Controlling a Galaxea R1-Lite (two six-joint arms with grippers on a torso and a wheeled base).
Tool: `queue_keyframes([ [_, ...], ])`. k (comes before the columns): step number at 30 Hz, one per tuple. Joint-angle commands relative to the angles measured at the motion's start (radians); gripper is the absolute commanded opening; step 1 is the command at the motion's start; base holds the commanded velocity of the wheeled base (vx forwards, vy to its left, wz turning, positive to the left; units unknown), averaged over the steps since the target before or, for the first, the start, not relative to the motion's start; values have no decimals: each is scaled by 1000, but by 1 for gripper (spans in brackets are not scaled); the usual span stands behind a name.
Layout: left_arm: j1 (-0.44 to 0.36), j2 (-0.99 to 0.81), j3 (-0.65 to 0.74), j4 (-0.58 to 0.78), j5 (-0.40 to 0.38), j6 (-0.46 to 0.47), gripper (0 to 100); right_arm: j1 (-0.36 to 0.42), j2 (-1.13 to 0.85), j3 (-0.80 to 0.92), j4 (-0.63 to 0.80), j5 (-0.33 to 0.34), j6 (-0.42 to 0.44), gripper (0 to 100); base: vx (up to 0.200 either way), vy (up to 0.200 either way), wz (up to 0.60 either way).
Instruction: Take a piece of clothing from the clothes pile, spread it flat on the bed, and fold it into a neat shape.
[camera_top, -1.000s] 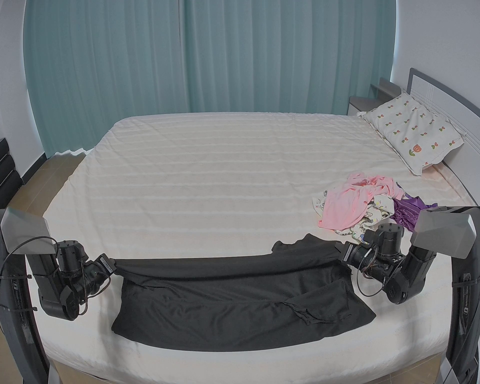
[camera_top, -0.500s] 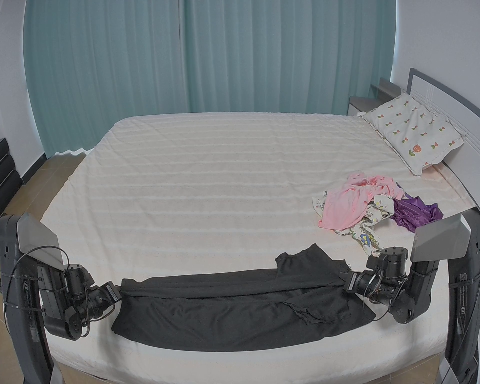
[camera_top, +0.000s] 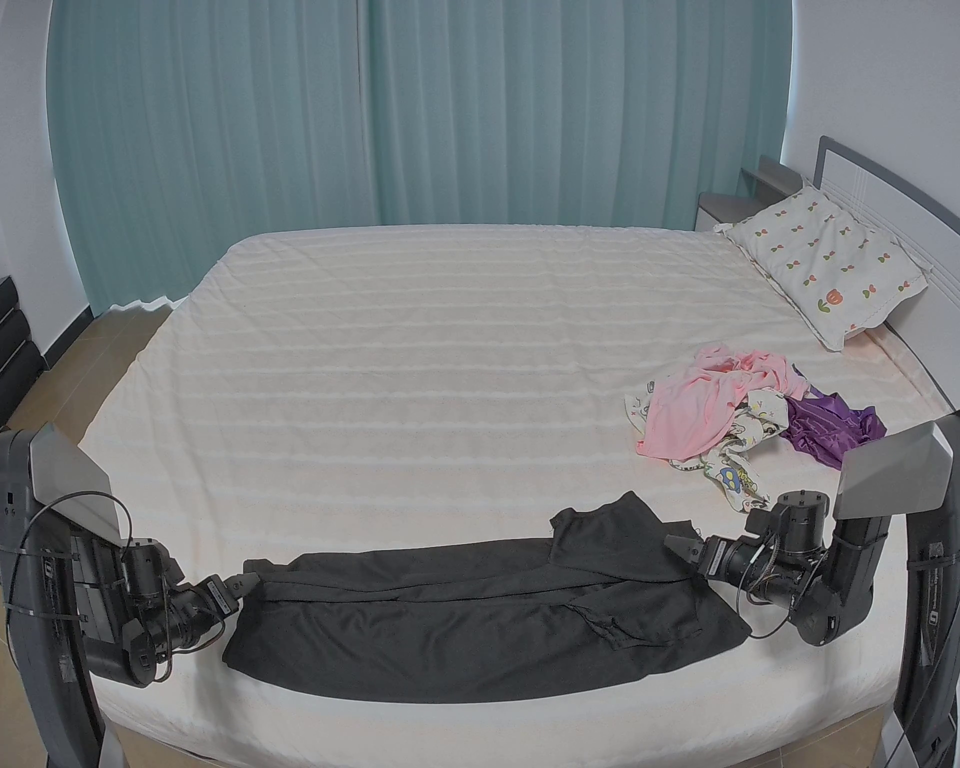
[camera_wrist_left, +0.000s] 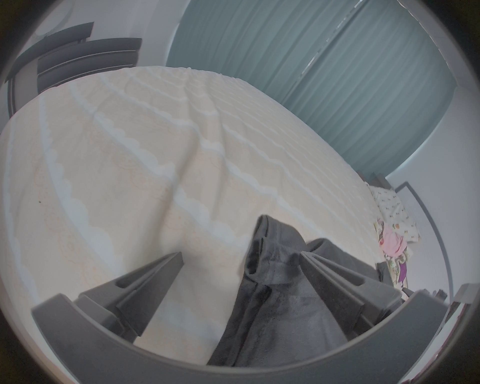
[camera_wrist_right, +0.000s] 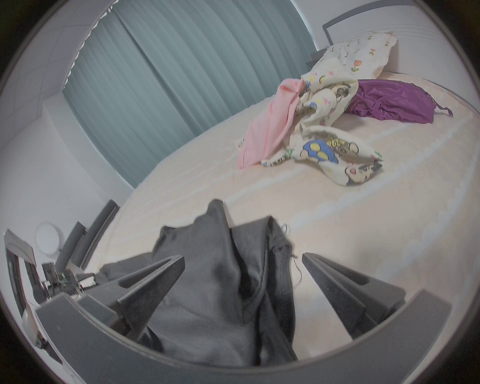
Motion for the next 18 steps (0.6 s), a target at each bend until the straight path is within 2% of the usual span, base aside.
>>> queue_keyframes([
  [1, 53, -83, 22, -17, -38, -44, 100, -30, -89, -10, 8, 35, 53, 100, 0, 0, 0],
  [3, 69, -120, 31, -17, -64, -85, 100, -28, -103, -10, 11, 56, 89, 100, 0, 0, 0],
  [7, 85, -212, 33, -17, -127, -236, 100, 1, -81, -16, 24, 111, 147, 100, 0, 0, 0],
  [11, 57, -249, 34, -17, -131, -309, 100, 16, -41, -60, 54, 167, 165, 100, 0, 0, 0],
  [16, -15, -247, 34, -17, -119, -410, 100, 20, -26, -148, 158, 188, 165, 100, 0, 0, 0],
  [18, -18, -241, 33, -17, -119, -421, 100, 15, -26, -166, 178, 207, 164, 100, 0, 0, 0],
])
